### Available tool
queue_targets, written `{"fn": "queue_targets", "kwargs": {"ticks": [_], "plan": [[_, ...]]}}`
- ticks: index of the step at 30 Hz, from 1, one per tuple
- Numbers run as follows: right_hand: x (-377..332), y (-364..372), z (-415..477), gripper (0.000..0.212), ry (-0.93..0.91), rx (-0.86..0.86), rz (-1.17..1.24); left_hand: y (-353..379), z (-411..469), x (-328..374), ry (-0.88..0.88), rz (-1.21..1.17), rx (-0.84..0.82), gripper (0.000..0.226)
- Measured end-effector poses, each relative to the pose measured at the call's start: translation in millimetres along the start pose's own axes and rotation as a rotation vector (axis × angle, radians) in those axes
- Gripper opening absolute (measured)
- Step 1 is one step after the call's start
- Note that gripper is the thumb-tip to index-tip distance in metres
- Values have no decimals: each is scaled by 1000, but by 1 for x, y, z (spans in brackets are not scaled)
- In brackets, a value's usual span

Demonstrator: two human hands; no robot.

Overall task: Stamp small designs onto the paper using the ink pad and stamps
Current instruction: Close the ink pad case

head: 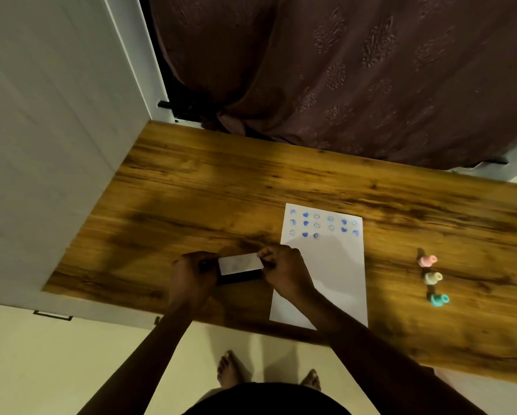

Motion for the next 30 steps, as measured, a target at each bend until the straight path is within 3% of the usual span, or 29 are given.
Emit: {"fn": "queue_targets", "kwargs": {"ticks": [2, 8, 11, 19, 27, 30], "plan": [[-1, 1, -1, 32, 0, -10, -17, -1, -3, 3, -4, -14, 20, 30], [-6, 2, -7, 26, 24, 20, -52, 2, -6, 4, -47, -63, 13, 13], [-11, 3, -11, 19, 30, 65, -37, 8, -10, -2, -100, -59, -25, 23], [-17, 5, -13, 17, 30, 121, -82, 6, -16, 1, -90, -87, 25, 24], [-10, -6, -14, 13, 129, 118, 99, 6, -16, 2, -136, -120, 62, 38], [-4, -24, -17, 13, 160, 166, 179, 13, -14, 17, -113, -143, 69, 33]]}}
Point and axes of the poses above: each hand's wrist, its own z-axis towards the middle knuckle, its own y-axis out of the palm, x = y × z, the point moved 6 cm from there along z, towards the middle knuckle, and after that the axes turned 3 degrees about y, right-handed, at the moved point
